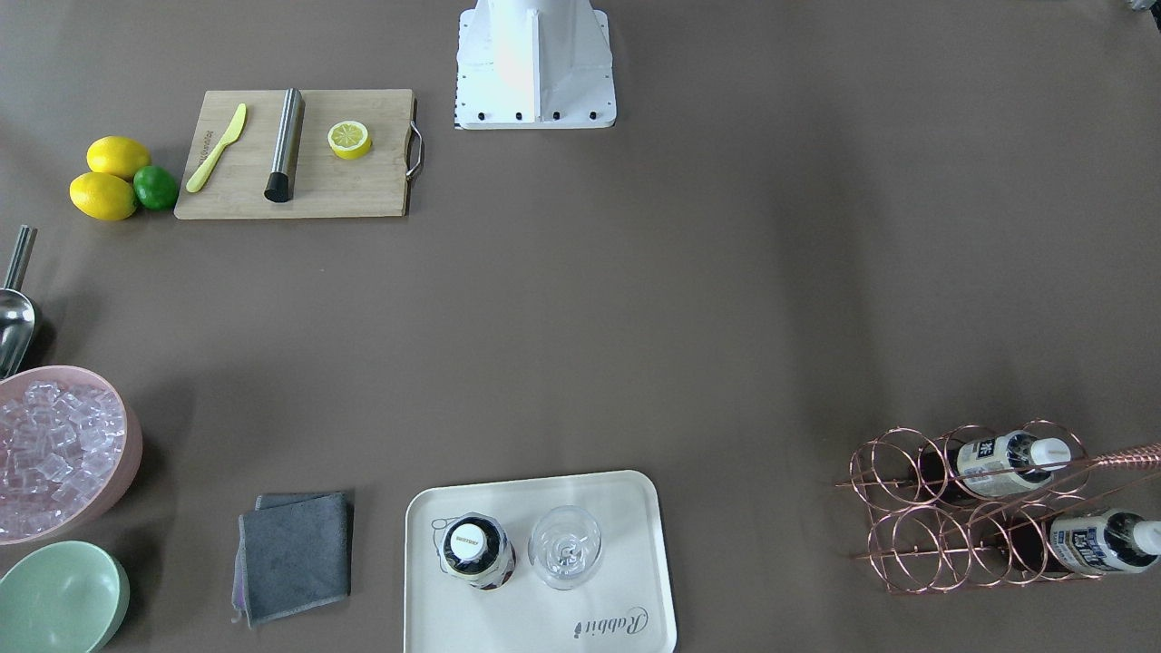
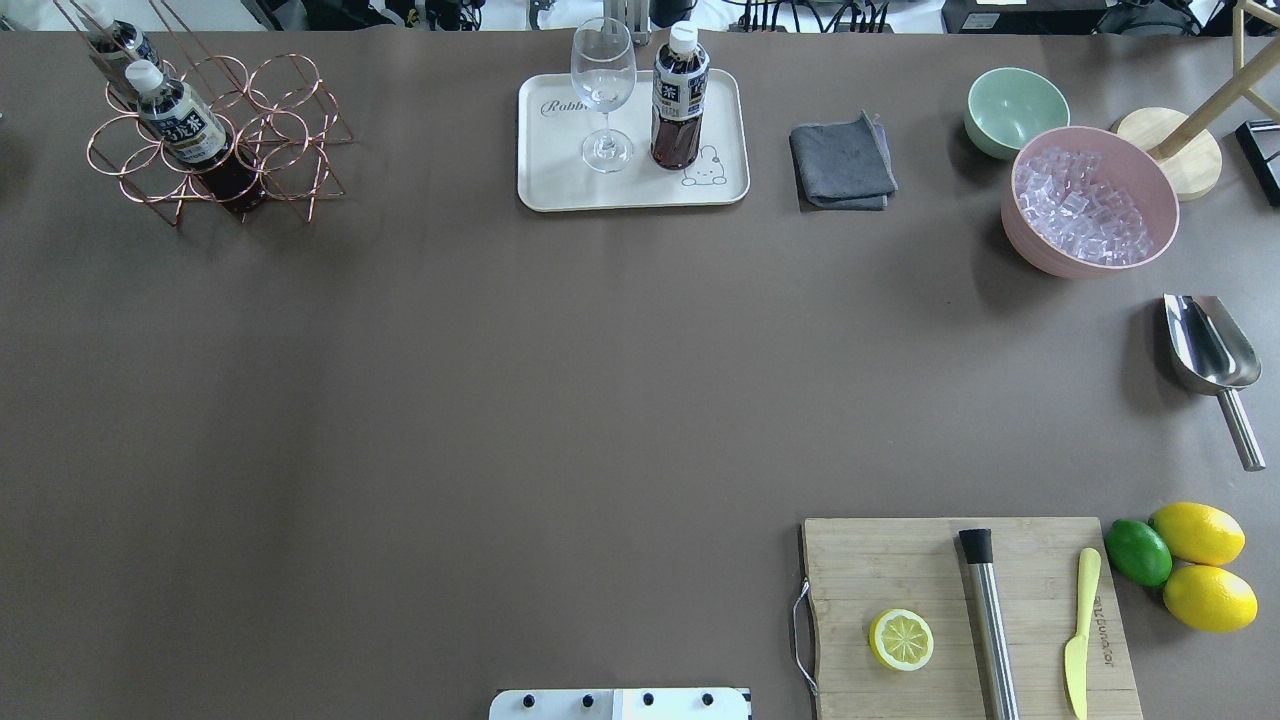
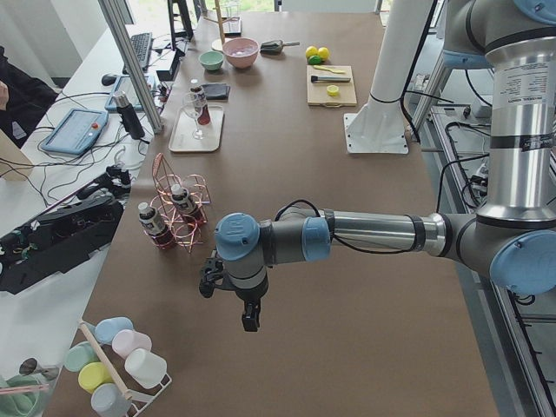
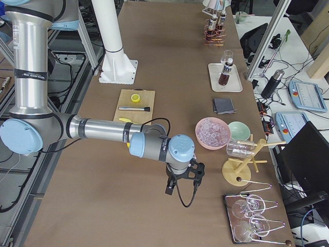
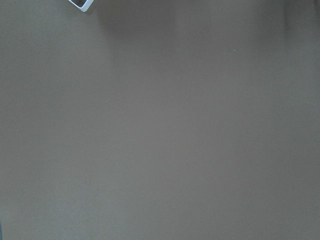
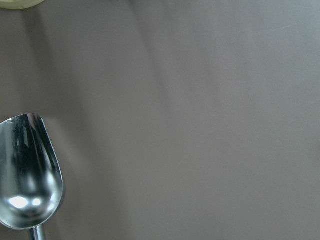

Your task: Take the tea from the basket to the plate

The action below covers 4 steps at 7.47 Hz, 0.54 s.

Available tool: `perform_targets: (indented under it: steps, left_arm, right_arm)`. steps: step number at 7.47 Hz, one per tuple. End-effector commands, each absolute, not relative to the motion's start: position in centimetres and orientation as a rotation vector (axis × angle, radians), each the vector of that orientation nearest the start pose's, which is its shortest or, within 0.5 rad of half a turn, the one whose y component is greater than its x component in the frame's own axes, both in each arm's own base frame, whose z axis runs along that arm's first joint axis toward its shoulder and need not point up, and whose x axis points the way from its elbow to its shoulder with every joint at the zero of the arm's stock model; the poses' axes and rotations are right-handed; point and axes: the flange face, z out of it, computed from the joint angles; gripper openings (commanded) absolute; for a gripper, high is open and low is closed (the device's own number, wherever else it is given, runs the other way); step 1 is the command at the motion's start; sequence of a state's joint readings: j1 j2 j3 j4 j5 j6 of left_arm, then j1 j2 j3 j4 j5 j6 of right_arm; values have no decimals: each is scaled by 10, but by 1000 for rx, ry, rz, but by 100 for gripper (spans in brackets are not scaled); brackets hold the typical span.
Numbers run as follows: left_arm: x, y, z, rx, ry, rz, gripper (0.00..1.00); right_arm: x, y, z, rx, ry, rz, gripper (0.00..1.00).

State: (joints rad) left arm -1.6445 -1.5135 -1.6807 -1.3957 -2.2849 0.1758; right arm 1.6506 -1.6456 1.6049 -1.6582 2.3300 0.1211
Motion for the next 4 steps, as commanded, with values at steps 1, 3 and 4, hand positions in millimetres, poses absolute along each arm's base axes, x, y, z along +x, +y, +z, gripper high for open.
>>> perform_targets:
  steps: [1,3,4]
  left_arm:
    - [-101,-451,653,-24,726,55,98]
    - [-101,-451,652,-21,725,56,98]
    - [-101,-451,652,-20,725,57,98]
  right_arm:
    - [100,-443,686,-137,-757,239,100]
    - [100,-443,688,-139,-757,239,100]
    - [100,-443,687,-138,-757,238,100]
